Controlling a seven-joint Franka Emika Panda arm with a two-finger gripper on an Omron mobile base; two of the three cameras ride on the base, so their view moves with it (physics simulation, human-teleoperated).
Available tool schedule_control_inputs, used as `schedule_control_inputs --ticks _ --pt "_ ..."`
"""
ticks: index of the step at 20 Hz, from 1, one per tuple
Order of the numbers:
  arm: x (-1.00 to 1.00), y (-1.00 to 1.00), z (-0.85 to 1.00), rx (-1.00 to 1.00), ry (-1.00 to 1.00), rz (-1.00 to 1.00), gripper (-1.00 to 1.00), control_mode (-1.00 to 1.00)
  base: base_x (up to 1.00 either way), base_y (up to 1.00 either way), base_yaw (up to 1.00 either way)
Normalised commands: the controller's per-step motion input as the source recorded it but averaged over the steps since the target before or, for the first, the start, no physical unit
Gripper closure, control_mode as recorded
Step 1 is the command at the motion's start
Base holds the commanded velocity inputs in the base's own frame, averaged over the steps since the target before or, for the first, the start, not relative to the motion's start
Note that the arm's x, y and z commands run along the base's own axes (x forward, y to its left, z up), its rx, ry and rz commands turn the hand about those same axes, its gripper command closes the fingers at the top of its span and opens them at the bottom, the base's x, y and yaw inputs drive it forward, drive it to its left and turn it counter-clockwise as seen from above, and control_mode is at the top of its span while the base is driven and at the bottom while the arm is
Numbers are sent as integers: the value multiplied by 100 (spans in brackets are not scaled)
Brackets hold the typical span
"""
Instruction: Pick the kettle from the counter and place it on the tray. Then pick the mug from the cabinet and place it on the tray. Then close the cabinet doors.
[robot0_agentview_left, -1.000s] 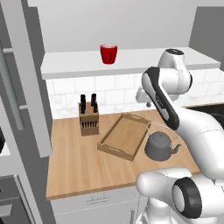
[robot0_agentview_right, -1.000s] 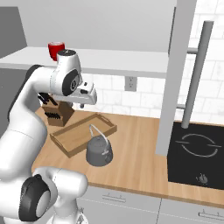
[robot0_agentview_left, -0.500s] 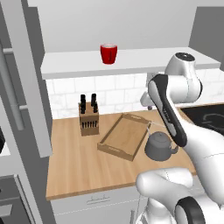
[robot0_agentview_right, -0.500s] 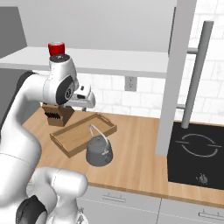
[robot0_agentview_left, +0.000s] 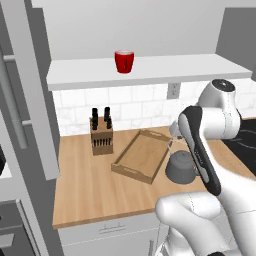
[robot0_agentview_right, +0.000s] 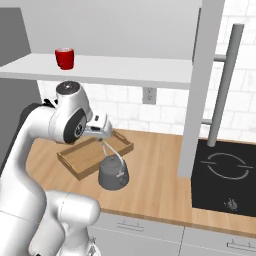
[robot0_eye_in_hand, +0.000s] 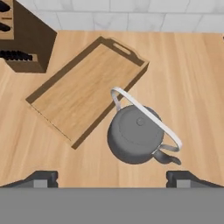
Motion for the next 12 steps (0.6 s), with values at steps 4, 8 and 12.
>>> schedule_control_inputs --ticks 4,8,12 --pt "5 -36 -27 0 5 0 -100 -100 0 0 0" --pt "35 -30 -28 -10 4 4 -100 -100 0 0 0" --pt "62 -13 -25 -19 3 11 -100 -100 0 0 0"
